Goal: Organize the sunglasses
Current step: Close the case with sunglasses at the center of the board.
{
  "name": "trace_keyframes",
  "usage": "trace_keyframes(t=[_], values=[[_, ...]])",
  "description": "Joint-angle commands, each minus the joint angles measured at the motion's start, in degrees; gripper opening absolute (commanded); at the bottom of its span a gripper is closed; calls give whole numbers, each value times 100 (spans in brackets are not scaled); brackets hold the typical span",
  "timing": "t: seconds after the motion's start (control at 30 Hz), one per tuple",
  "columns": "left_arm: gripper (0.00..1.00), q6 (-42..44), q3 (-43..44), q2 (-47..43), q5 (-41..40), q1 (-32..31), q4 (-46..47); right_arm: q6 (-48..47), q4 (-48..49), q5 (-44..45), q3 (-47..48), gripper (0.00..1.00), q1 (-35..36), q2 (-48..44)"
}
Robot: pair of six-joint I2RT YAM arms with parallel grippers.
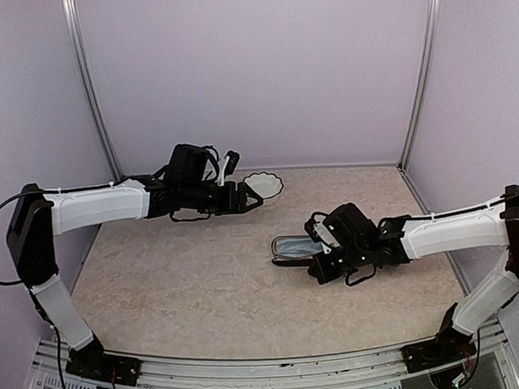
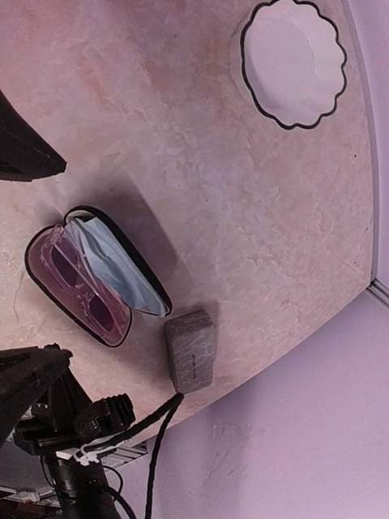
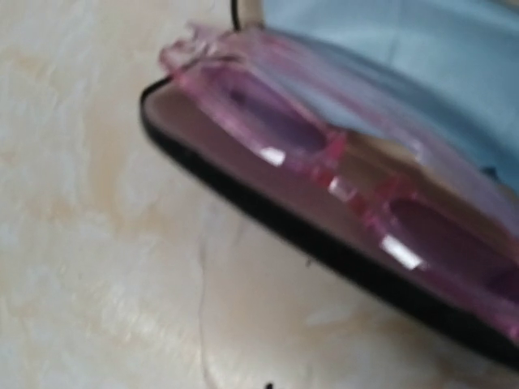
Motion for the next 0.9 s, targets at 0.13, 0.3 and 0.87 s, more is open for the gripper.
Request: trace_keyframes(t=[0.13, 0.3, 0.87], values=[[35, 116, 1150, 1231, -112, -190, -338, 287, 441, 589, 116, 0, 25, 661], [4, 80, 1703, 1891, -229, -234, -529, 391, 472, 716, 199, 0, 20, 903], [0, 228, 3399, 3818, -127, -397, -1163, 797, 287, 875, 204, 0, -359, 1080]])
